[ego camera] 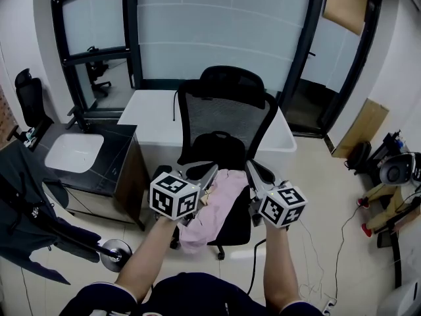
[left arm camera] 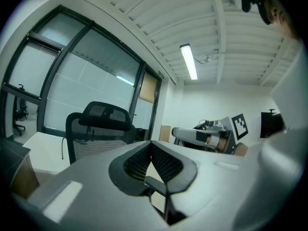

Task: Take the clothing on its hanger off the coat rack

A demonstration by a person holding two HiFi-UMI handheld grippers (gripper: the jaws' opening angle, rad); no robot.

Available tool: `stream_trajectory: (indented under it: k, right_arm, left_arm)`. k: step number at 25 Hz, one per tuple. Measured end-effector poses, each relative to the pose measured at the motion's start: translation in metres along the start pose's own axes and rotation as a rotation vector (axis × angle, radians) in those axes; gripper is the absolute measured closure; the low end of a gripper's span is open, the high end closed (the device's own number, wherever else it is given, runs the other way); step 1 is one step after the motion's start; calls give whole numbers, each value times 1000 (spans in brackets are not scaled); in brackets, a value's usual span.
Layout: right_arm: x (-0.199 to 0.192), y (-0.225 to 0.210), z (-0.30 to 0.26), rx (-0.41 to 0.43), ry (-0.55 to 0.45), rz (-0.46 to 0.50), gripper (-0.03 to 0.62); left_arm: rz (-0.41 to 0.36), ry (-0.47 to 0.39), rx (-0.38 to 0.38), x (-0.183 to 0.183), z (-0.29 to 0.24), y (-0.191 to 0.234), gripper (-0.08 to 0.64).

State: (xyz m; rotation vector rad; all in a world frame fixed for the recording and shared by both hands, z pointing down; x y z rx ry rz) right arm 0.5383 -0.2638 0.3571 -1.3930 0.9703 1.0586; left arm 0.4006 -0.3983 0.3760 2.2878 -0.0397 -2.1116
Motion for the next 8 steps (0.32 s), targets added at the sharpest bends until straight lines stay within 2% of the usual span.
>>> stream_trajectory:
  k: [8]
  right_arm:
    - [0,-2,-5,4,4,2,592]
  left_arm:
    - [3,3,-7,-2,-3,4,549]
Point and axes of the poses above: the fingertips, and each gripper's own axes: z backward along the fingers, y to its left, x out of its top, the point moved 8 cm from there along z, backward along the fingers, and after that the axes turned 9 degrees about -z, right-handed, at the moved point
